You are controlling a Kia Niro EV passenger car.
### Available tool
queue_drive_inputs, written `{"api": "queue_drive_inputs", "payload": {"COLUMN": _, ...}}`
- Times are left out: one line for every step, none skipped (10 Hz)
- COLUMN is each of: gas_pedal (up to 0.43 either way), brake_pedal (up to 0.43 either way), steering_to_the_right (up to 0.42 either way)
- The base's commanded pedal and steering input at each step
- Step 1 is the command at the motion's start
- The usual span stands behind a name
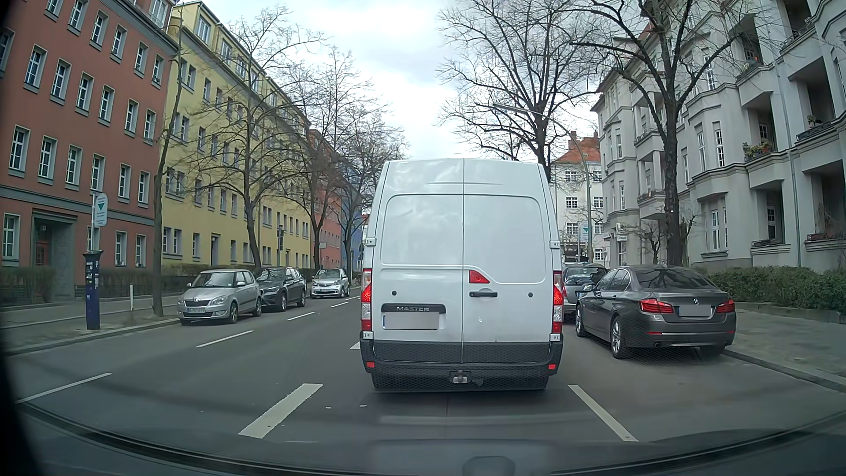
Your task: Follow the waypoints while adhering to traffic rules and regulations
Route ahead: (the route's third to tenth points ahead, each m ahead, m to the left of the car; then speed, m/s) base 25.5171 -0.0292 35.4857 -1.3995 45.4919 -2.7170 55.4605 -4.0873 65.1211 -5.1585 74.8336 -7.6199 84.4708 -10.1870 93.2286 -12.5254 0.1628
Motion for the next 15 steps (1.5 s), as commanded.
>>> {"api": "queue_drive_inputs", "payload": {"gas_pedal": 0.0, "brake_pedal": 0.03, "steering_to_the_right": 0.001}}
{"api": "queue_drive_inputs", "payload": {"gas_pedal": 0.0, "brake_pedal": 0.037, "steering_to_the_right": 0.001}}
{"api": "queue_drive_inputs", "payload": {"gas_pedal": 0.0, "brake_pedal": 0.037, "steering_to_the_right": 0.001}}
{"api": "queue_drive_inputs", "payload": {"gas_pedal": 0.0, "brake_pedal": 0.037, "steering_to_the_right": 0.001}}
{"api": "queue_drive_inputs", "payload": {"gas_pedal": 0.0, "brake_pedal": 0.037, "steering_to_the_right": 0.001}}
{"api": "queue_drive_inputs", "payload": {"gas_pedal": 0.0, "brake_pedal": 0.037, "steering_to_the_right": 0.001}}
{"api": "queue_drive_inputs", "payload": {"gas_pedal": 0.0, "brake_pedal": 0.037, "steering_to_the_right": 0.001}}
{"api": "queue_drive_inputs", "payload": {"gas_pedal": 0.0, "brake_pedal": 0.037, "steering_to_the_right": 0.001}}
{"api": "queue_drive_inputs", "payload": {"gas_pedal": 0.0, "brake_pedal": 0.03, "steering_to_the_right": 0.001}}
{"api": "queue_drive_inputs", "payload": {"gas_pedal": 0.0, "brake_pedal": 0.03, "steering_to_the_right": 0.001}}
{"api": "queue_drive_inputs", "payload": {"gas_pedal": 0.0, "brake_pedal": 0.03, "steering_to_the_right": 0.001}}
{"api": "queue_drive_inputs", "payload": {"gas_pedal": 0.0, "brake_pedal": 0.037, "steering_to_the_right": 0.001}}
{"api": "queue_drive_inputs", "payload": {"gas_pedal": 0.0, "brake_pedal": 0.037, "steering_to_the_right": 0.001}}
{"api": "queue_drive_inputs", "payload": {"gas_pedal": 0.0, "brake_pedal": 0.03, "steering_to_the_right": 0.001}}
{"api": "queue_drive_inputs", "payload": {"gas_pedal": 0.0, "brake_pedal": 0.037, "steering_to_the_right": 0.001}}
